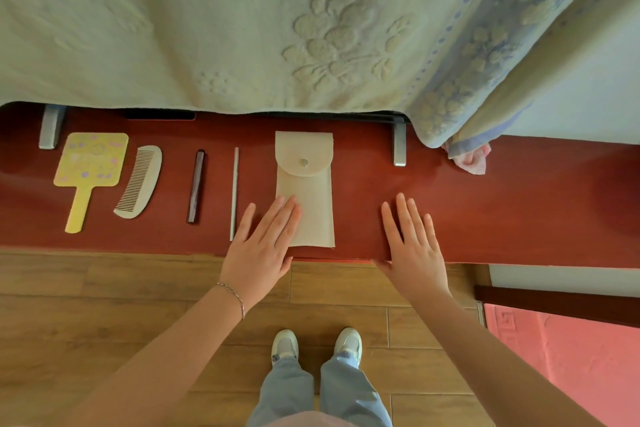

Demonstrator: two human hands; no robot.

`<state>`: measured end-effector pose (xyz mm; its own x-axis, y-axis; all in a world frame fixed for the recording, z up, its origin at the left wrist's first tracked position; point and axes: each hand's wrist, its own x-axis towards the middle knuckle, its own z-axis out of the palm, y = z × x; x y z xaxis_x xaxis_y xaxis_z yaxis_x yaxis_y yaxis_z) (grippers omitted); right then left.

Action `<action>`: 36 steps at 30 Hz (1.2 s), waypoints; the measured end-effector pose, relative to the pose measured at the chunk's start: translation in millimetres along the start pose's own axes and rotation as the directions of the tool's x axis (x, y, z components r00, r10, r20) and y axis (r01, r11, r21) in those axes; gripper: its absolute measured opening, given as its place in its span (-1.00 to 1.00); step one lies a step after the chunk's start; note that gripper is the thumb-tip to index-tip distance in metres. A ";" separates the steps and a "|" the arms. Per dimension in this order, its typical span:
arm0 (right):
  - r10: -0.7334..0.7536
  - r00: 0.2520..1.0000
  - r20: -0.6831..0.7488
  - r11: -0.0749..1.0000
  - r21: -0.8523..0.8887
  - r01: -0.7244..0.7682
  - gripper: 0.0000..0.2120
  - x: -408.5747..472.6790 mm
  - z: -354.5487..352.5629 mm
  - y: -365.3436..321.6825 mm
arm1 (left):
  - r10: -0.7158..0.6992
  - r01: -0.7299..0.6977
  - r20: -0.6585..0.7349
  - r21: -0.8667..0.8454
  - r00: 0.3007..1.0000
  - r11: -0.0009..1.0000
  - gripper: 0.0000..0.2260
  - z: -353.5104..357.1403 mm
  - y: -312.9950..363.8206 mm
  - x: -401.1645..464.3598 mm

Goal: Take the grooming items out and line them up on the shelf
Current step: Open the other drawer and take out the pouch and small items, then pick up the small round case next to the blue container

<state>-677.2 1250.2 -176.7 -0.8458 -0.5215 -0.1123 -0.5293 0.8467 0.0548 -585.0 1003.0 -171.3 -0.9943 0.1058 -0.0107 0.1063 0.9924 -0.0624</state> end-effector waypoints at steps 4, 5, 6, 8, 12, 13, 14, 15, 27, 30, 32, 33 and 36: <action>0.018 1.000 0.016 1.000 0.008 -0.018 0.05 1.7 0.4 -2.1 | -0.030 0.031 0.030 -0.033 0.999 0.999 -0.09 1.3 -0.4 1.4; 0.018 1.000 0.025 1.000 0.012 -0.018 0.06 1.9 0.3 -2.4 | -0.034 0.036 0.039 -0.036 0.999 0.999 -0.09 0.0 -1.0 1.7; 0.018 0.999 0.031 1.000 0.019 -0.019 0.06 1.9 -0.1 -2.4 | -0.030 0.032 0.045 -0.038 0.999 0.999 -0.09 -1.5 -1.5 1.9; 0.024 0.999 0.036 0.999 0.030 -0.025 0.07 1.4 -2.0 -2.9 | -0.003 0.005 0.051 -0.036 0.999 0.999 -0.10 -6.1 -1.7 1.8; 0.008 1.000 0.027 1.000 0.025 -0.009 0.08 -8.3 -11.8 -3.6 | 0.051 -0.048 0.045 -0.057 0.998 0.997 -0.14 -19.1 3.2 3.1; 0.006 1.000 0.018 1.000 0.026 -0.006 0.06 -14.4 -15.7 -3.0 | 0.065 -0.062 0.034 -0.069 0.997 0.996 -0.19 -22.8 6.1 4.2; 0.012 1.000 0.006 0.999 0.032 -0.012 0.04 -21.8 -19.2 -1.7 | 0.077 -0.075 0.023 -0.082 0.997 0.994 -0.23 -26.9 9.9 5.7; 0.029 1.000 -0.010 0.999 0.042 -0.029 0.00 -30.6 -22.4 0.7 | 0.084 -0.082 0.015 -0.101 0.996 0.991 -0.27 -31.1 14.2 7.6; 0.528 0.840 -0.121 0.846 0.160 -0.509 -0.31 -134.9 -62.7 72.7 | 0.305 -0.309 -0.051 -0.189 0.951 0.932 -0.45 -81.1 83.9 63.0; 0.608 0.779 -0.156 0.794 0.143 -0.591 -0.35 -159.8 -73.0 89.1 | 0.357 -0.361 -0.059 -0.197 0.932 0.911 -0.45 -93.9 107.6 74.6; 0.651 0.742 -0.163 0.759 0.179 -0.626 -0.37 -174.8 -78.9 99.9 | 0.382 -0.389 -0.075 -0.204 0.921 0.899 -0.46 -102.8 124.0 81.7; 0.668 0.727 -0.159 0.743 0.199 -0.639 -0.37 -181.6 -80.9 105.5 | 0.393 -0.403 -0.089 -0.206 0.915 0.892 -0.46 -107.1 132.3 85.3; 0.712 0.687 -0.144 0.698 0.247 -0.672 -0.34 -199.7 -83.8 124.4 | 0.429 -0.447 -0.129 -0.202 0.894 0.871 -0.46 -118.2 158.5 96.8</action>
<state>-579.7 1450.8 -64.3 -0.9676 0.2297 0.1046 0.2156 0.9677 -0.1309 -664.9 1178.0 -64.3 -0.8441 0.5282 0.0926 0.5362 0.8303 0.1520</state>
